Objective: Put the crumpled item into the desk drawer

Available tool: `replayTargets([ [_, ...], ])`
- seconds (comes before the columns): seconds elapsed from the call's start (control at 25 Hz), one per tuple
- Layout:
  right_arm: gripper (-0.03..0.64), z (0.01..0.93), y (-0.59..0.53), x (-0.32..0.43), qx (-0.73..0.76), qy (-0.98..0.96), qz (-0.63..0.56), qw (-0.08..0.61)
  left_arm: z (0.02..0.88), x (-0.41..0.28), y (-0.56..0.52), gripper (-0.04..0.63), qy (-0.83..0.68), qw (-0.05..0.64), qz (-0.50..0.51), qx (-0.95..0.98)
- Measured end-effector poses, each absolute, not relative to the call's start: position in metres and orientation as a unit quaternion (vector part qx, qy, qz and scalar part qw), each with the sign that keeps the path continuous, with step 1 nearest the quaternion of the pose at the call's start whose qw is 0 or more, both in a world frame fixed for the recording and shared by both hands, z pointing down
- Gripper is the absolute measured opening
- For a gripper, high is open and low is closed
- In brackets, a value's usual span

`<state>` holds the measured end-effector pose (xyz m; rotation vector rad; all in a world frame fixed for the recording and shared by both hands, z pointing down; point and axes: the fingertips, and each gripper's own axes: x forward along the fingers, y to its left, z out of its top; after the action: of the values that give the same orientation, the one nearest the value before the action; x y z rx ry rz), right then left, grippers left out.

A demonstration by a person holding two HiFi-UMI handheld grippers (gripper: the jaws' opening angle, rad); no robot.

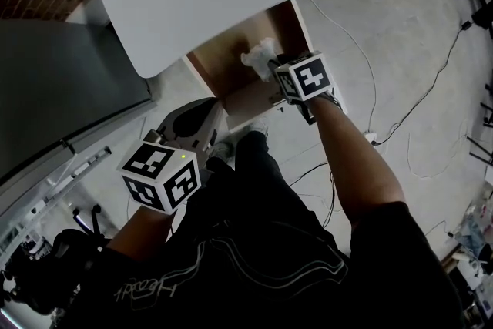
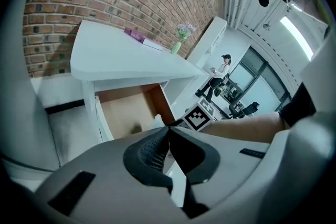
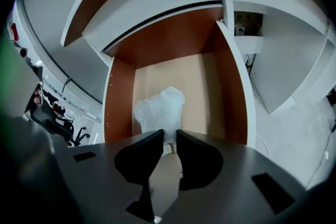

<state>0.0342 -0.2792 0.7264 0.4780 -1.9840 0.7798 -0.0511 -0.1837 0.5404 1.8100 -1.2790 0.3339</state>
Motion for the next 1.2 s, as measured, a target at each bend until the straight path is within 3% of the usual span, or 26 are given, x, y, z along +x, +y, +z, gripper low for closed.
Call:
replayTargets([
  [0.44,0.095,0.782,-0.274,0.012,0.128,-0.776,0.311,0.533,0.584,-0.054,-0.166,0.021,-0.507,0.481,0.13,0.703],
  [0.72,0.121,0.796,-0.274,0.013,0.123,-0.761,0.33,0.545,0.592,-0.058,-0.163,0.021,-0.508,0.492,0.125,0.695],
  [0.88,0.195,0.793,-0.266,0.009,0.099,-0.758,0.342,0.546,0.594,-0.061,-0.157,0.021,-0.507,0.502,0.128,0.689],
  [1.2,0.216,0.762,-0.272,0.009,0.112,-0.774,0.352,0.513,0.582,-0.069,-0.156,0.021,-0.504,0.505,0.125,0.69],
])
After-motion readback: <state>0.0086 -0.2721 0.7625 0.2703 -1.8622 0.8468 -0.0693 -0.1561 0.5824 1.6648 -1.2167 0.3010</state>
